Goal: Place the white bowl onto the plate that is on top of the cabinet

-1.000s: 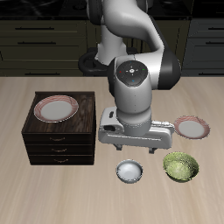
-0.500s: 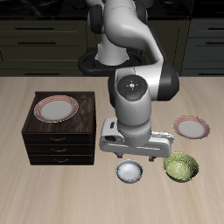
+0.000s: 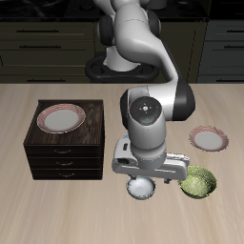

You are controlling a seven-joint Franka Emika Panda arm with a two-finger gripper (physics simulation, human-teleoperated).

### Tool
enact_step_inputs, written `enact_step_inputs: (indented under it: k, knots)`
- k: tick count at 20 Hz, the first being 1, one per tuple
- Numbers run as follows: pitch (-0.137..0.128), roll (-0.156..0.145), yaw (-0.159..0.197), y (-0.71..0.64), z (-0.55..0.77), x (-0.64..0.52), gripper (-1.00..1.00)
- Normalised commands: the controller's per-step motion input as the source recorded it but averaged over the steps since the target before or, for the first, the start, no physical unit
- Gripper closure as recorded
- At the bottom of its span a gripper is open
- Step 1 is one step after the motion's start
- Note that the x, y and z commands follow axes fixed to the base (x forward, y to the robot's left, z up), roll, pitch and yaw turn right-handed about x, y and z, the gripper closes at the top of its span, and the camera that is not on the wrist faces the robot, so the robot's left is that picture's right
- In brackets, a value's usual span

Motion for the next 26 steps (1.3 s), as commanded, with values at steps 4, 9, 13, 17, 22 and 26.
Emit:
enact_step_inputs:
  k: [4, 9, 13, 17, 22, 26]
  knots:
    - [0.042, 0.015, -0.004, 0.09, -0.29, -0.01, -1.0]
    - [0.036, 0.01, 0.013, 0.1, -0.26, -0.03, -1.0]
    - [0.039, 0.014, -0.011, 0.14, -0.2, -0.07, -1.0]
    - [0.065, 0.068, 0.02, 0.28, -0.42, -0.12, 1.0]
    - [0.028, 0.028, -0.016, 0.12, -0.16, -0.09, 1.0]
    - [-0.006, 0.007, 0.0, 0.04, 0.04, -0.04, 1.0]
